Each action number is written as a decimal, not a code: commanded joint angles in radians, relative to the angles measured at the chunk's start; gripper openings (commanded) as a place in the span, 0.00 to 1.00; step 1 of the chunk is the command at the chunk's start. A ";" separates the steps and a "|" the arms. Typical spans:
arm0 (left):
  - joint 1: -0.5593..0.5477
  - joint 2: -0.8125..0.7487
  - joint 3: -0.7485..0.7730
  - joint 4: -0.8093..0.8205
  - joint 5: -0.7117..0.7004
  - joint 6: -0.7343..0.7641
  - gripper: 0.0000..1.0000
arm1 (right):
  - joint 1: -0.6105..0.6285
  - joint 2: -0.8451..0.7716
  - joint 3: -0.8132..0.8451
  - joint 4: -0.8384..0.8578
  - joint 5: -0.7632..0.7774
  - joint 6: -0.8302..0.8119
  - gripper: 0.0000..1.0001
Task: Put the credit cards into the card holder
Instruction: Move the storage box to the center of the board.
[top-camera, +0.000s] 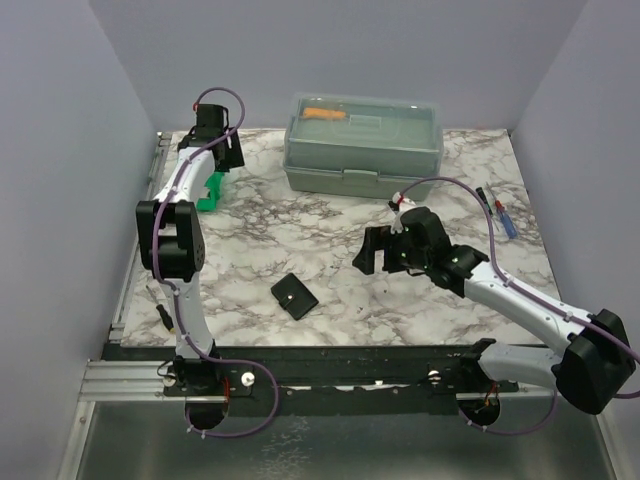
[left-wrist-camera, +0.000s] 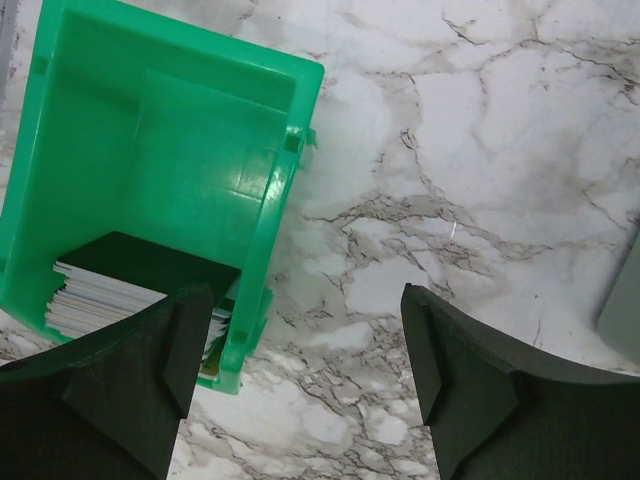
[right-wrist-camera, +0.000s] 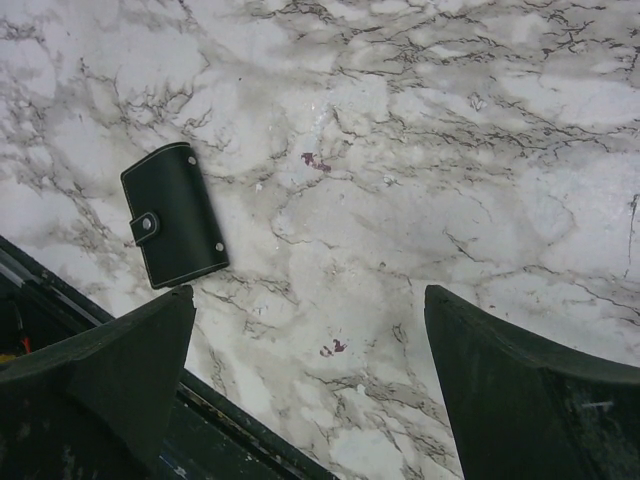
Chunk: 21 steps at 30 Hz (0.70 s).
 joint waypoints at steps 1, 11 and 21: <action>0.015 0.081 0.098 -0.056 -0.016 0.035 0.80 | -0.003 -0.028 -0.011 -0.053 -0.007 -0.003 1.00; 0.016 0.168 0.163 -0.079 -0.025 0.038 0.60 | -0.003 -0.027 -0.015 -0.072 0.010 0.022 1.00; 0.016 0.185 0.142 -0.080 -0.032 0.038 0.44 | -0.003 -0.035 -0.012 -0.071 0.008 0.041 1.00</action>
